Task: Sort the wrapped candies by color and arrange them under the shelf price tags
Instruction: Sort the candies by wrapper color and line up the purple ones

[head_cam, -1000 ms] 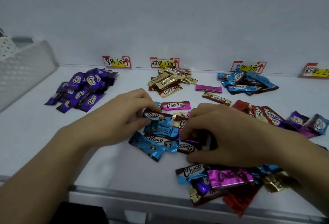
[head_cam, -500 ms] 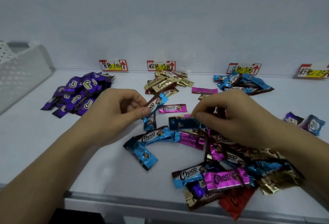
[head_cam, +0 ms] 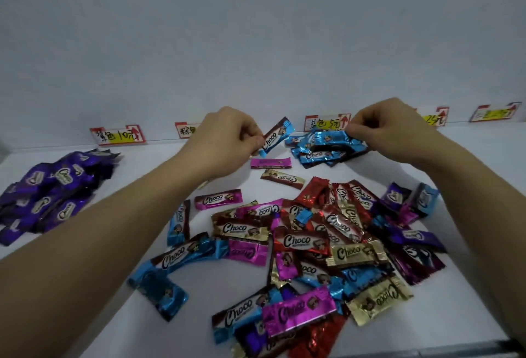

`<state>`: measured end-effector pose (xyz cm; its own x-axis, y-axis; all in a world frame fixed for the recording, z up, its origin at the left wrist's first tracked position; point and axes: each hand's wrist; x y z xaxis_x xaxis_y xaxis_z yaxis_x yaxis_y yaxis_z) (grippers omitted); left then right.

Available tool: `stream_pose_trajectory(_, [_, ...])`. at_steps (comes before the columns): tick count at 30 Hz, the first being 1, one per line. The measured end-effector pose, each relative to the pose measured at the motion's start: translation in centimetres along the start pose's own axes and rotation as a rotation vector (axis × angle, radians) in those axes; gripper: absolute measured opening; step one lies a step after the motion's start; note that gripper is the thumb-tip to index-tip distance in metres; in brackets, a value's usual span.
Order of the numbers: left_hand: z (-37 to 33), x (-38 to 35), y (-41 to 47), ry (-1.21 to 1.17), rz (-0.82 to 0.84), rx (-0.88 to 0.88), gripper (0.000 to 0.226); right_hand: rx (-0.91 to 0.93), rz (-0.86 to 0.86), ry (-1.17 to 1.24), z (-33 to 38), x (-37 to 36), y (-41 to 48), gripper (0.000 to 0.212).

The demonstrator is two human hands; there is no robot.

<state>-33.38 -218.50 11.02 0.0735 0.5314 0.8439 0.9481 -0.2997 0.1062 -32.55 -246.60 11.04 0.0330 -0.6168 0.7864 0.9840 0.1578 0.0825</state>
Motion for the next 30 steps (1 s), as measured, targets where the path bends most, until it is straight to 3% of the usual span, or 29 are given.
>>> stream_pose_trajectory(6, [-1.9, -3.2, 4.3, 0.089, 0.035, -0.033, 0.015, -0.136, 0.009, 0.029, -2.2, 0.7, 0.8, 0.019])
stream_pose_trajectory(13, [-3.0, -5.2, 4.7, 0.277, -0.014, -0.134, 0.016, -0.156, -0.062, -0.101, -3.0, -0.2, 1.7, 0.026])
stream_pose_trajectory(21, [-2.0, -3.2, 2.3, 0.287, -0.011, -0.138, 0.021, 0.023, -0.067, -0.134, -1.5, -0.2, 0.7, 0.015])
stream_pose_trajectory(30, [2.5, 2.0, -5.9, 0.256, 0.063, -0.147, 0.019, 0.434, 0.133, -0.229, 4.7, -3.8, -3.2, 0.008])
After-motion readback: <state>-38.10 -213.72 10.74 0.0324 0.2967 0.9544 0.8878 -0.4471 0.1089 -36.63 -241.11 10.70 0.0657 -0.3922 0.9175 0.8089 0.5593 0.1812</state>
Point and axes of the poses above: each hand's wrist, its own y-axis towards the middle knuckle, its own x-axis out of the back of the hand, z = x × y, and after that the axes turned 8 degrees about z, right-handed
